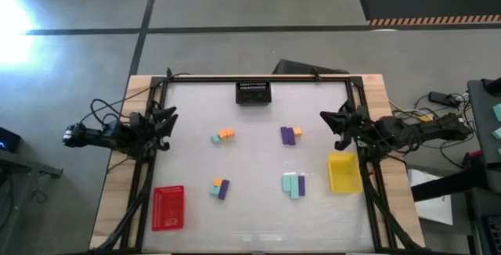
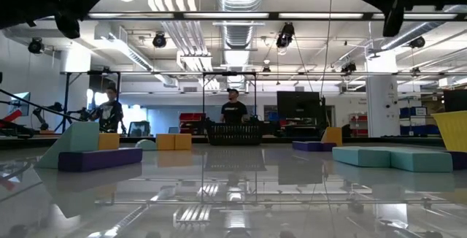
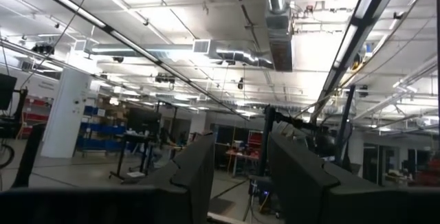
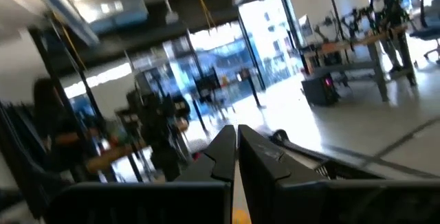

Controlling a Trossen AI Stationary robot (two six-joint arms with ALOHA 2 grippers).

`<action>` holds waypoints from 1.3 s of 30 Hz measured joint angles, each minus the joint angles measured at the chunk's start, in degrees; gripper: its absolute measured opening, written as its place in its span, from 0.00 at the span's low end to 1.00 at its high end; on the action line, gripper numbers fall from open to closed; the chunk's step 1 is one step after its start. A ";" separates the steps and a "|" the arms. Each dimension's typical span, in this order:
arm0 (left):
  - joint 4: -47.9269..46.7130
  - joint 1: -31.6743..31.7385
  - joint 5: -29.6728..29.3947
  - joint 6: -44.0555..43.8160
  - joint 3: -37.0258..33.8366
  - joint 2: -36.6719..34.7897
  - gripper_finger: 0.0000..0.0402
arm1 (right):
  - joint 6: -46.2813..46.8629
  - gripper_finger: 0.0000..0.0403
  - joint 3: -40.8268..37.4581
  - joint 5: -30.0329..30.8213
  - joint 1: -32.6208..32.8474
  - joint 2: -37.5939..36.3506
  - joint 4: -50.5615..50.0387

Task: Sort & place blocks by color
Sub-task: Put the blue block into the red bin

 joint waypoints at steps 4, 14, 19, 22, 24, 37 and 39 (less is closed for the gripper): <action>-0.33 0.00 0.00 -0.02 0.00 0.02 0.30 | 0.13 0.02 7.82 -0.07 0.00 5.66 -11.10; 1.58 0.00 0.02 0.00 0.00 0.02 0.30 | 14.11 0.02 25.68 -5.98 1.09 20.87 -32.79; 1.69 0.00 0.02 -0.02 0.13 0.02 0.30 | 19.72 0.02 32.73 -9.21 3.26 29.35 -32.31; 0.49 0.00 0.03 -0.11 0.11 0.02 0.30 | 25.22 0.02 36.66 -11.29 4.69 34.68 -33.73; -0.57 -0.01 0.08 -0.90 0.11 0.02 0.30 | 28.60 0.02 39.82 -12.31 5.79 37.93 -34.98; -0.41 -0.02 0.24 -7.63 0.11 0.11 0.30 | 54.16 0.02 62.54 -24.62 8.84 60.57 -65.97; -0.41 -0.02 0.26 -7.65 0.11 0.13 0.30 | 56.41 0.02 64.29 -27.21 9.05 63.75 -68.15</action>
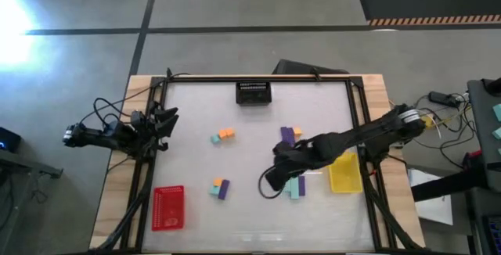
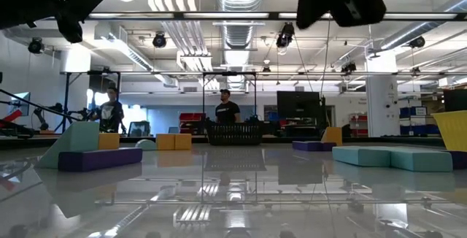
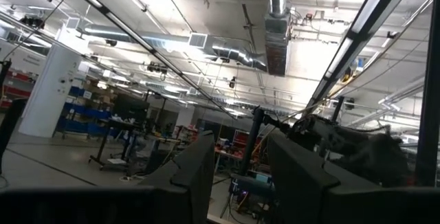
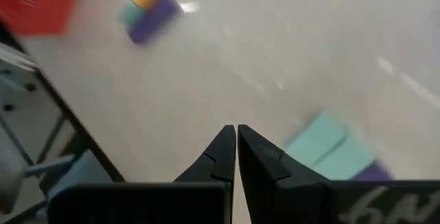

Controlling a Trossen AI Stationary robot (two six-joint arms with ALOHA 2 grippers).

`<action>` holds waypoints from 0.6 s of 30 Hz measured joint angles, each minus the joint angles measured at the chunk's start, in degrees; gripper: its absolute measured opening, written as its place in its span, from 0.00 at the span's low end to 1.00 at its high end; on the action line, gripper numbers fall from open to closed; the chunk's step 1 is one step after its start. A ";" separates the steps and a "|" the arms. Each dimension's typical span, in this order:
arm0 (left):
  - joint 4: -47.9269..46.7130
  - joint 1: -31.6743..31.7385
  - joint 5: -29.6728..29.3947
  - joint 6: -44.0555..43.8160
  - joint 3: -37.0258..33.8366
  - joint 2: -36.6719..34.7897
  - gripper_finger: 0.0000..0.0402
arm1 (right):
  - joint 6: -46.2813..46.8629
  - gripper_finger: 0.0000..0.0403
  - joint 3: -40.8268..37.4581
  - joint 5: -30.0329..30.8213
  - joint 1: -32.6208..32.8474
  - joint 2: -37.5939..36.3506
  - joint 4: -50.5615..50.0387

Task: Sort & place blocks by color
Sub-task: Put the blue block into the red bin

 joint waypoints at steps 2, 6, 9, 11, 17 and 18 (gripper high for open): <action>-0.05 0.00 0.00 -0.02 0.00 0.19 0.30 | 1.48 0.02 1.03 -2.67 0.13 2.61 -0.89; -0.04 0.00 0.05 -0.05 0.00 0.64 0.30 | 3.87 0.02 1.52 -5.99 0.55 7.51 -1.44; 0.04 0.00 0.07 -0.07 0.00 0.66 0.30 | 6.66 0.02 1.29 -7.51 0.93 10.07 -1.59; 0.04 0.00 0.09 -0.07 0.00 0.66 0.30 | 8.56 0.02 1.24 -7.85 1.34 11.42 -2.57; 0.09 0.02 0.09 -0.07 0.02 0.62 0.30 | 12.13 0.04 1.13 -8.63 2.01 14.58 -6.85; 0.11 0.02 0.09 -0.07 0.02 0.62 0.30 | 12.15 0.05 1.13 -9.07 2.01 14.78 -7.17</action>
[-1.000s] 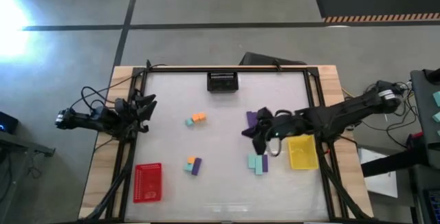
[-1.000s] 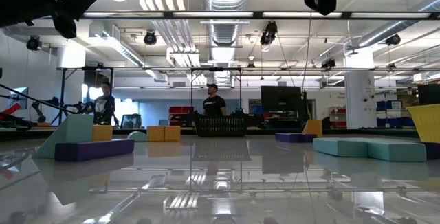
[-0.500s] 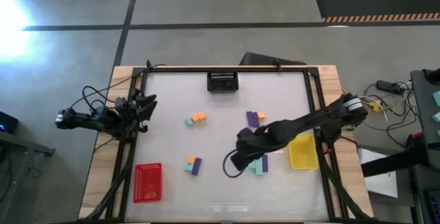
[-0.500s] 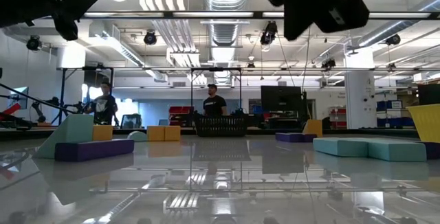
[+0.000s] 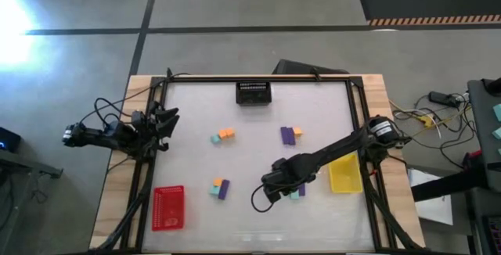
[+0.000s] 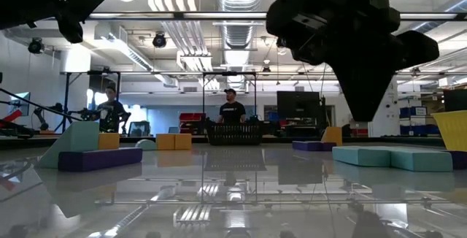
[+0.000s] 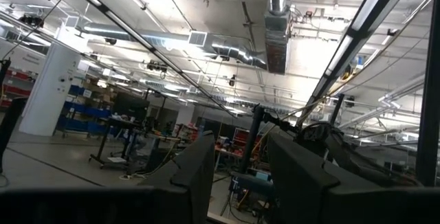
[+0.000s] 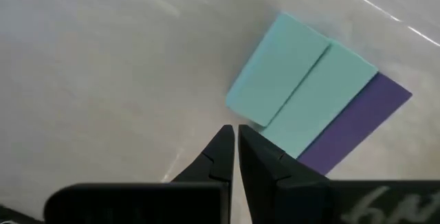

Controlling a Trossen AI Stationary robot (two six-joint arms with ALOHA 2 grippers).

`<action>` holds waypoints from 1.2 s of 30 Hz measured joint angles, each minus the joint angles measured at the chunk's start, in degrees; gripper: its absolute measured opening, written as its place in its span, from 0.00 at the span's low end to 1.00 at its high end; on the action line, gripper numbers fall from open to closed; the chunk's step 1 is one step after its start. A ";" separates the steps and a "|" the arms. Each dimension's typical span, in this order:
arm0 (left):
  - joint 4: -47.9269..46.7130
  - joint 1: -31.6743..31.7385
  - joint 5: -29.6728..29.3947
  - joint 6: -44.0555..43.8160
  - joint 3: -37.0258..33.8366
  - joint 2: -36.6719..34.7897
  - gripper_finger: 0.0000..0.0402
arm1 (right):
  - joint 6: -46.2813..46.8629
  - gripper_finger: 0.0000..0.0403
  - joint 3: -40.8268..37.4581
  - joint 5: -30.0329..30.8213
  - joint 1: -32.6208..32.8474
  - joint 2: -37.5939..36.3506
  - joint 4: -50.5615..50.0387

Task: Sort & place blocks by color
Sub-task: Put the blue block into the red bin

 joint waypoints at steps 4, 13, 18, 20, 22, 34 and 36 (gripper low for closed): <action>-0.04 0.00 0.00 0.00 0.00 0.00 0.30 | 0.87 0.15 0.00 0.93 -0.04 0.08 -0.06; -0.68 0.00 -0.04 0.13 0.00 0.00 0.30 | 4.21 0.45 -0.34 6.05 -0.09 0.03 0.08; -0.70 0.00 -0.06 0.13 0.15 0.00 0.30 | 6.22 0.55 -1.40 7.03 -0.07 0.03 0.16; -0.82 0.00 -0.07 0.13 0.15 0.02 0.30 | 6.53 0.57 -1.40 7.42 -0.07 0.16 0.32; -0.85 0.00 -0.07 0.15 0.15 0.00 0.30 | 6.61 0.59 -1.40 7.82 -0.06 0.76 0.51; -0.87 -0.02 -0.10 0.17 0.20 0.00 0.30 | 6.21 0.58 -1.44 8.69 -0.07 2.46 3.95; -0.89 -0.02 -0.09 0.18 0.20 0.00 0.30 | 6.14 0.58 -1.51 9.56 -0.07 2.46 4.79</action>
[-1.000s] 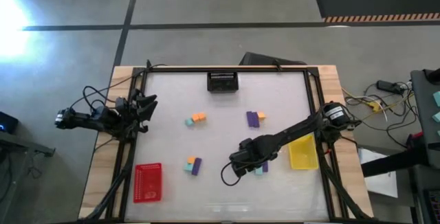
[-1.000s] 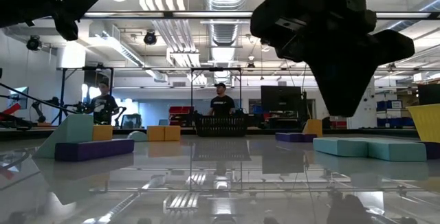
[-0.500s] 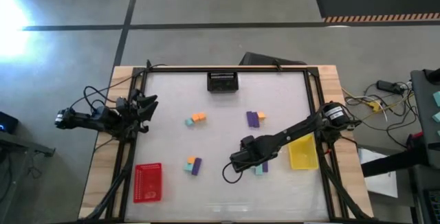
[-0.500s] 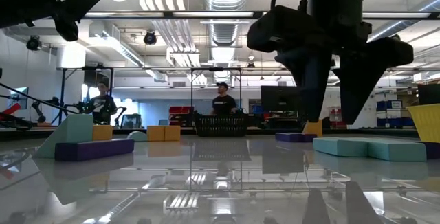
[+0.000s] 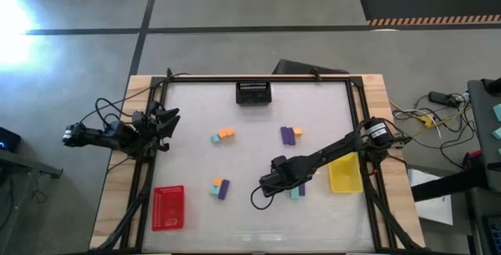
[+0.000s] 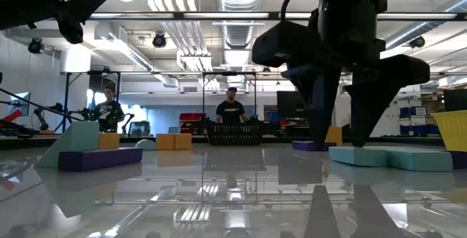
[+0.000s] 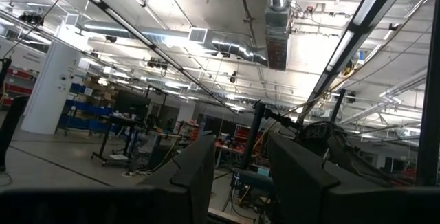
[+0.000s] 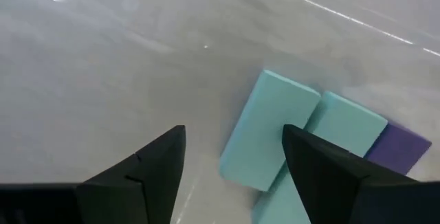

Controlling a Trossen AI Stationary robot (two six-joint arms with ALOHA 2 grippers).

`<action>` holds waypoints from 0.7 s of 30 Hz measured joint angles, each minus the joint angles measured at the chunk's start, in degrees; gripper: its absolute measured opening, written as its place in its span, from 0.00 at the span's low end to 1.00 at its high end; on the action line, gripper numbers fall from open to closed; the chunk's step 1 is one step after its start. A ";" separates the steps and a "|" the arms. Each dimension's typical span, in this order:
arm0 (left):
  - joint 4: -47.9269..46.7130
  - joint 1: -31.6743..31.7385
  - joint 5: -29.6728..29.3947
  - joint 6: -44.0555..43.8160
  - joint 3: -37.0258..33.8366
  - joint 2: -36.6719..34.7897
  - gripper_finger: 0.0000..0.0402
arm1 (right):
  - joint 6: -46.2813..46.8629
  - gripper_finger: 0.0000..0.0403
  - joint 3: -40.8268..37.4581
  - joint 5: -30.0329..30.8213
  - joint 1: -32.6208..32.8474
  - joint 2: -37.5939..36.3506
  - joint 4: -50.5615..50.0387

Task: Sort & place blocks by color
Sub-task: Put the blue block into the red bin

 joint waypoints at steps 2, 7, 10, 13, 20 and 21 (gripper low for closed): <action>0.00 0.00 -0.02 0.00 0.00 0.00 0.30 | -0.47 0.58 -0.02 0.31 0.00 0.00 2.14; 0.02 0.00 -0.02 -0.01 0.00 0.00 0.30 | -1.21 0.58 0.42 0.31 -0.11 -0.14 2.07; 0.00 0.00 -0.02 0.01 0.00 0.00 0.30 | -0.46 0.58 0.68 0.22 -0.11 -0.22 1.40; -0.04 0.00 -0.02 0.01 0.00 0.00 0.30 | 1.33 0.58 0.73 0.18 -0.11 -0.22 0.56; -0.12 0.00 -0.02 -0.01 0.00 0.00 0.30 | 6.21 0.58 0.73 0.18 0.02 -0.22 -0.14; -0.14 0.00 -0.02 0.00 0.00 0.00 0.30 | 6.64 0.58 0.73 0.19 0.02 -0.22 -0.30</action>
